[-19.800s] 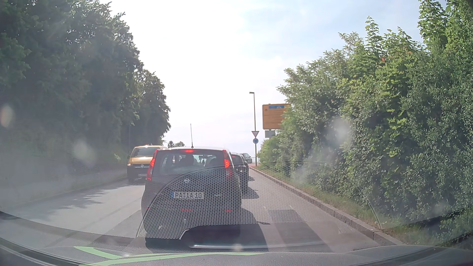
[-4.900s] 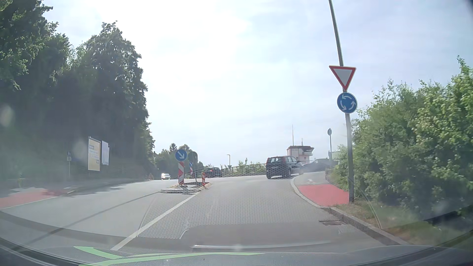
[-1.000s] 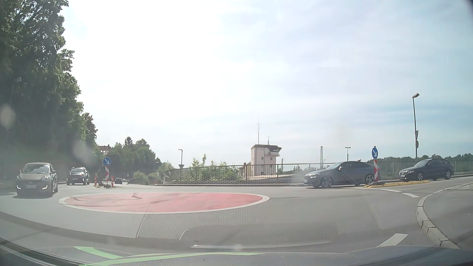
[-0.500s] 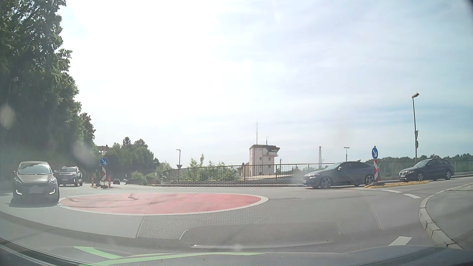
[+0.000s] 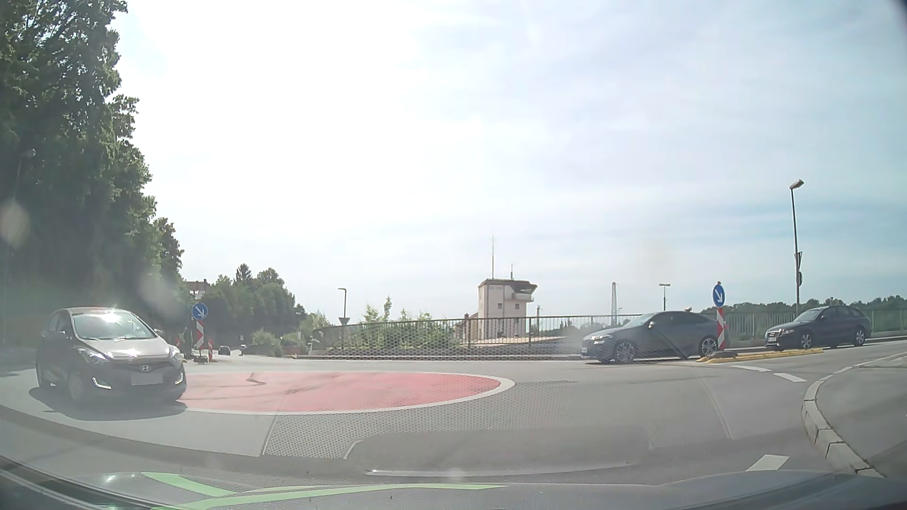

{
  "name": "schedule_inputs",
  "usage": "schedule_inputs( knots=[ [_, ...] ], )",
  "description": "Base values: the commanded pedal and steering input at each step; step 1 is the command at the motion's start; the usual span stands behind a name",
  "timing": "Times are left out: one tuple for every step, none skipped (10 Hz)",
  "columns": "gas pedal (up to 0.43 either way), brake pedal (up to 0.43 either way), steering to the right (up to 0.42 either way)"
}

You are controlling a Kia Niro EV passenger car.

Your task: Follow the waypoints while adhering to traffic rules and regulations

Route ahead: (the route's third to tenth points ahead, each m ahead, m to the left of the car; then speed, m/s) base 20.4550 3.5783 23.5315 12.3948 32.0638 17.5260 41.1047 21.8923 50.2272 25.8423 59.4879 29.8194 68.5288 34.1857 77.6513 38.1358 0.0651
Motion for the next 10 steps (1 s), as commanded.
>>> schedule_inputs(
  knots=[
    [0.0,0.189,0.1],
    [0.0,0.195,0.101],
    [0.0,0.207,0.103],
    [0.0,0.207,0.104],
    [0.0,0.207,0.106],
    [0.0,0.213,0.107],
    [0.0,0.207,0.107],
    [0.0,0.207,0.107],
    [0.0,0.207,0.107],
    [0.0,0.207,0.106]
  ],
)
